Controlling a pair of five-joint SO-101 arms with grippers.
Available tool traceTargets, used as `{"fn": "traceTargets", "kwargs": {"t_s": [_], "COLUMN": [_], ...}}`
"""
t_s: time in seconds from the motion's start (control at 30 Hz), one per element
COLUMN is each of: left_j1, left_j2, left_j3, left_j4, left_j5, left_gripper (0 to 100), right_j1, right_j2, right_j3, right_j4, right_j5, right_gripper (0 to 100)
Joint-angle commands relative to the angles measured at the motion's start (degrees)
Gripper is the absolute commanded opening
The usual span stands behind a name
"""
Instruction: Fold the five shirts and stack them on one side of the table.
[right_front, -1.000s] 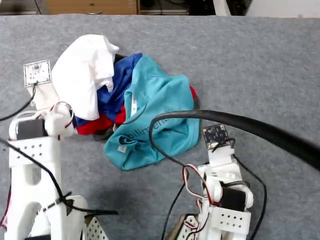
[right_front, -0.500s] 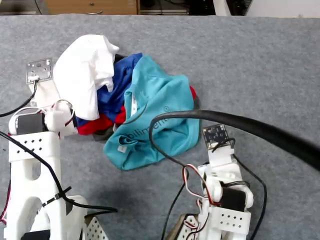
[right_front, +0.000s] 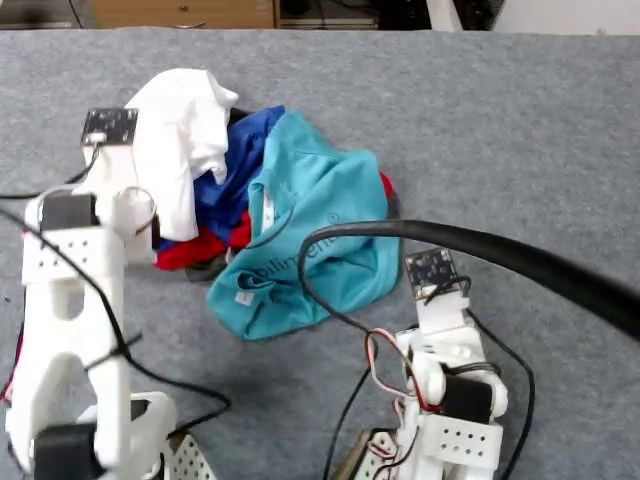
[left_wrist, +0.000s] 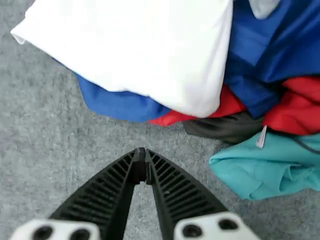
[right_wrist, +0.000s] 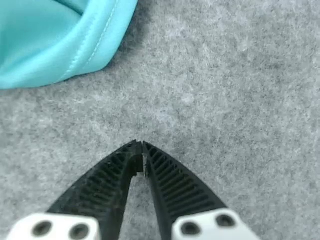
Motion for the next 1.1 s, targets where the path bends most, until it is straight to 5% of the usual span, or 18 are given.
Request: {"fn": "traceTargets", "kwargs": {"t_s": [0.0,0.4,0.63,1.07], "left_j1": [0.6,2.8,7.4,8.4], "left_j2": [7.1,25.5,31.6,63.9], "left_j3": [-6.7,-22.5,-33.1,-48.3], "left_j4": [-1.1,1.8,9.5,9.5], "left_j5": [1.1,11.1,28.1,30.0], "left_gripper": [2,2,36,31], "right_j1": [-0.4,-0.4,-0.4,-0.4], "right_j2": [-6.4,-6.4,-6.4,-6.4], "right_j3": [-0.5,-0.5,-0.5,-0.5], "right_j4": [0.3,0.3,0.3,0.3], "right_j5": [0.4,0.4,0.4,0.4], "right_gripper": [0.5,0.5,0.5,0.5]}}
